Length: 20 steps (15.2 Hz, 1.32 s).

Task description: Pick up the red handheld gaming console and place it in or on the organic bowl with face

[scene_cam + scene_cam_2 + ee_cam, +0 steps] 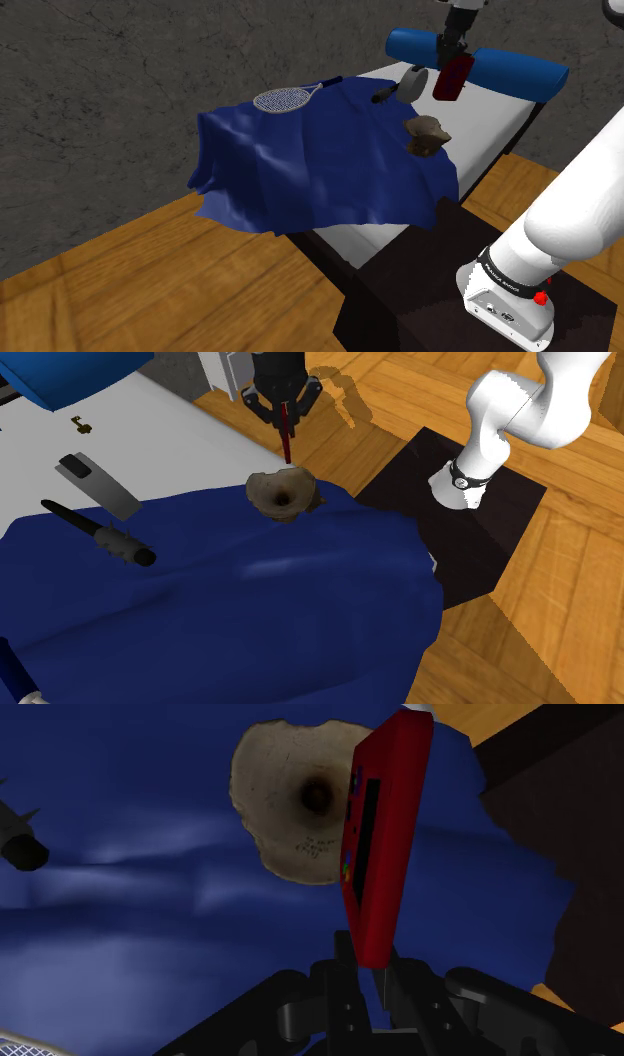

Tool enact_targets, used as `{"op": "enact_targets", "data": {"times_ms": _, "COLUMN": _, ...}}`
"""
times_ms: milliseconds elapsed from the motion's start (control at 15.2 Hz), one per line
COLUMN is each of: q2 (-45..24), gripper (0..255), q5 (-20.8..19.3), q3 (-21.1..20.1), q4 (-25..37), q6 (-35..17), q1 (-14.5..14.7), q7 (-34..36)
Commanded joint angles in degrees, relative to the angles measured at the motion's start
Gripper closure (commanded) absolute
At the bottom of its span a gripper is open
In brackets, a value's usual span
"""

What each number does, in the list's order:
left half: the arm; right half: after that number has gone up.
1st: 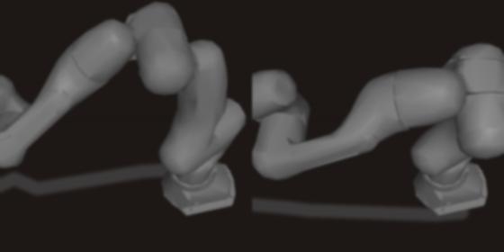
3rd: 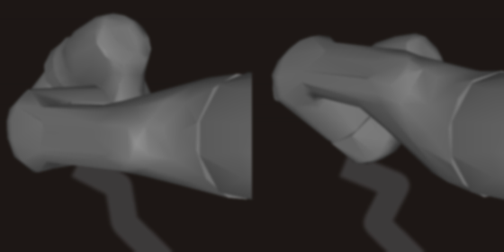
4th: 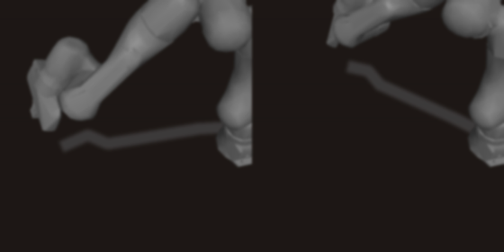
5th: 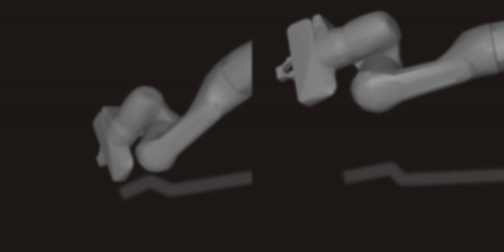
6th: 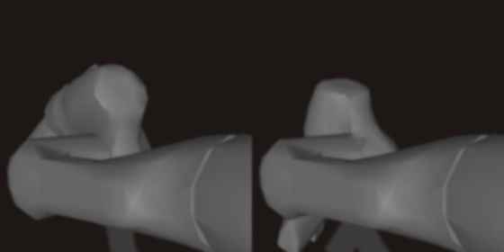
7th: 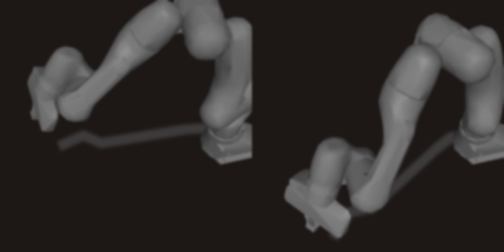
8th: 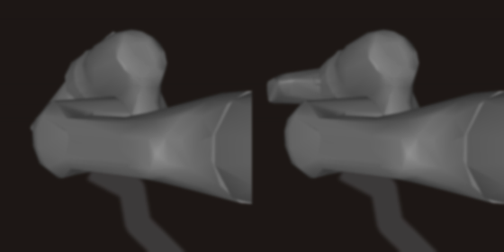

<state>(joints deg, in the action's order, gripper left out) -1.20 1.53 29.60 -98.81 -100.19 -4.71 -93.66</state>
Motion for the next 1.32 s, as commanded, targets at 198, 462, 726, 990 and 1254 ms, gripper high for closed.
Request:
{"op": "enact_targets", "data": {"times_ms": 198, "q2": 0.0, "gripper": 255, "q5": 0.0, "q3": 0.0, "q4": -3.8, "q6": -3.8, "q1": 0.0, "q7": -0.2}}
{"op": "enact_targets", "data": {"times_ms": 462, "q2": -0.2, "gripper": 255, "q5": 0.1, "q3": 0.0, "q4": -6.7, "q6": -6.8, "q1": 0.0, "q7": -0.3}}
{"op": "enact_targets", "data": {"times_ms": 726, "q2": -0.6, "gripper": 255, "q5": 0.4, "q3": 0.1, "q4": -9.3, "q6": -9.8, "q1": -0.1, "q7": -0.5}}
{"op": "enact_targets", "data": {"times_ms": 990, "q2": -1.3, "gripper": 255, "q5": 0.8, "q3": 0.1, "q4": -11.6, "q6": -12.8, "q1": -0.1, "q7": -0.9}}
{"op": "enact_targets", "data": {"times_ms": 1254, "q2": -10.4, "gripper": 0, "q5": 2.8, "q3": 1.0, "q4": -1.8, "q6": -5.0, "q1": -1.4, "q7": 5.4}}
